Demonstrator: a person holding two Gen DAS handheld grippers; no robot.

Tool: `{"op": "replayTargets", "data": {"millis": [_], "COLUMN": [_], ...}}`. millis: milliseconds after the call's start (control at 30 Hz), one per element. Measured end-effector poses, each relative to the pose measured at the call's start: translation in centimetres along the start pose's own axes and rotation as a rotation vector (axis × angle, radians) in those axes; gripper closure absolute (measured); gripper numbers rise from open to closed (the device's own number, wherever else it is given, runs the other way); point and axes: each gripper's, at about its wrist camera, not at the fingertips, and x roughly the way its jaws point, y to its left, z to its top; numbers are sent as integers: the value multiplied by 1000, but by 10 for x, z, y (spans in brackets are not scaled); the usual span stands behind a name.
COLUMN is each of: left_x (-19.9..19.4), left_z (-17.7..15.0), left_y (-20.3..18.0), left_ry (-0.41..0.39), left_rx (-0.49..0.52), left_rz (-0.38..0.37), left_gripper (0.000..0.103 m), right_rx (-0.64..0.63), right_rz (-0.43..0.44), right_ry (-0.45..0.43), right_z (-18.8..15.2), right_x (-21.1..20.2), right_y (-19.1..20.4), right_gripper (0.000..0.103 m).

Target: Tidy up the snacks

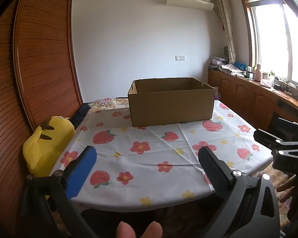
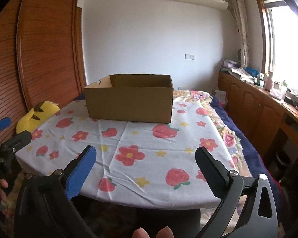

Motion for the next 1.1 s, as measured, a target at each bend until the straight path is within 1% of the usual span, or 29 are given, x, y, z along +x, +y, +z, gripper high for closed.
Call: {"op": "replayTargets", "data": {"millis": [433, 767, 1100], "left_x": [-3, -3, -6], "left_z": [-1, -4, -6], "left_y": [3, 4, 6], "left_ry": [-7, 8, -6], "left_rx": [-12, -27, -36], "left_rz": [17, 23, 37], "left_gripper": [0, 0, 0], "right_rx": [2, 5, 5], "right_rz": [-12, -12, -14], "right_ry": [9, 6, 3], "right_z": [-2, -2, -2], "right_x": [3, 2, 2], "right_y": [0, -1, -1], "right_gripper": [1, 0, 0]}}
